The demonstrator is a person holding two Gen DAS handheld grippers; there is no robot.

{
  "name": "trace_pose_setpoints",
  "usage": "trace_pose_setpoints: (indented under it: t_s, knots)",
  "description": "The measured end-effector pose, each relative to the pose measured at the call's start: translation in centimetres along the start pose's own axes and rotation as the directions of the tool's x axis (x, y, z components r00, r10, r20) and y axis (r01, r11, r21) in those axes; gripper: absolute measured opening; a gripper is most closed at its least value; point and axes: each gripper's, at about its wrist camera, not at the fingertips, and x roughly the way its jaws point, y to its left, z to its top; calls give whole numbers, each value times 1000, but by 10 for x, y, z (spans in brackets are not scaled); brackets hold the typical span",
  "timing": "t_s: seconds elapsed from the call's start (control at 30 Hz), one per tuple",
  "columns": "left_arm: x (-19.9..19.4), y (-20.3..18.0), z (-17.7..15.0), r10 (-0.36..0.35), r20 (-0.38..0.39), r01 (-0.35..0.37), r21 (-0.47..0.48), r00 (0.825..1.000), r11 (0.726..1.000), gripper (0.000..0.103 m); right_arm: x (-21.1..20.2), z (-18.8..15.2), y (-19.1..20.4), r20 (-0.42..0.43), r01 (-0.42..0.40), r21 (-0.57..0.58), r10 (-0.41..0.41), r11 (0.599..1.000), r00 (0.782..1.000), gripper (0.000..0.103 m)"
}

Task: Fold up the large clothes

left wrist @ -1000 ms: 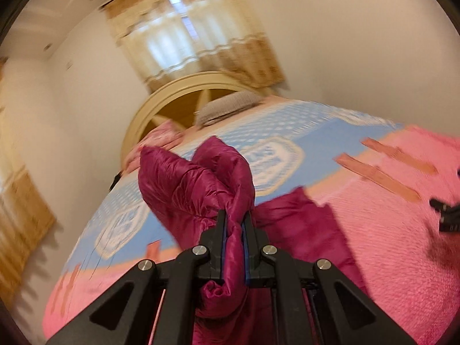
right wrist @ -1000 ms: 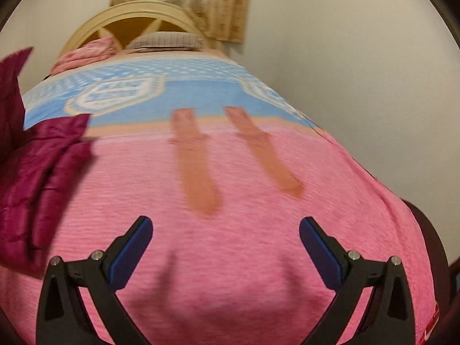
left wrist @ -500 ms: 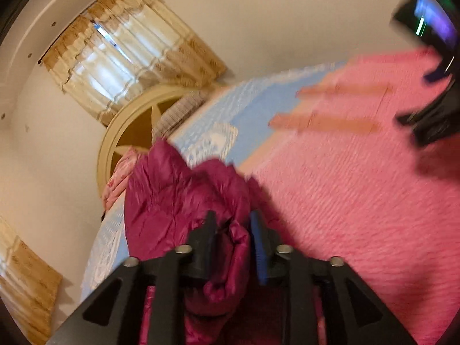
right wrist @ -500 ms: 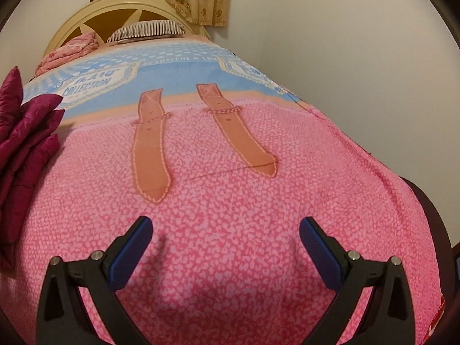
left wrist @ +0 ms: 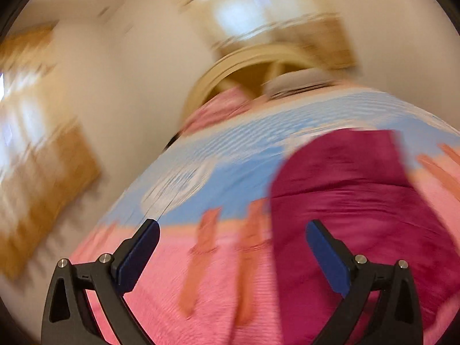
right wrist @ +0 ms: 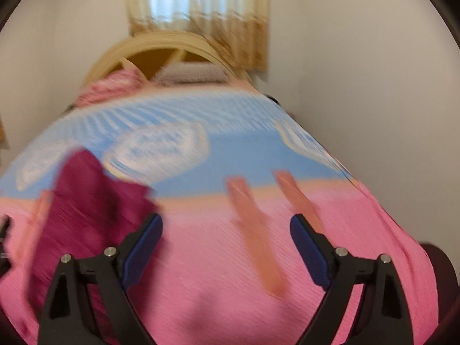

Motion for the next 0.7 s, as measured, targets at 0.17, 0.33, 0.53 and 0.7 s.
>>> trace_pose_setpoints:
  t_s: [0.17, 0.33, 0.53, 0.7]
  knots:
    - [54, 30, 6, 83, -135, -105, -159, 987, 982, 102, 15, 32, 81, 8, -43, -45, 44, 998, 999, 89]
    - [84, 37, 5, 60, -194, -106, -236, 979, 966, 102, 57, 31, 138, -46, -55, -62, 52, 997, 998, 79]
    - [109, -3, 12, -34, -190, -15, -249, 981, 968, 102, 99, -12, 132, -124, 4, -50, -10, 999, 992, 73]
    - [110, -60, 12, -37, -159, 23, -84, 987, 996, 102, 115, -49, 97, -171, 18, 16, -15, 1000, 985, 73]
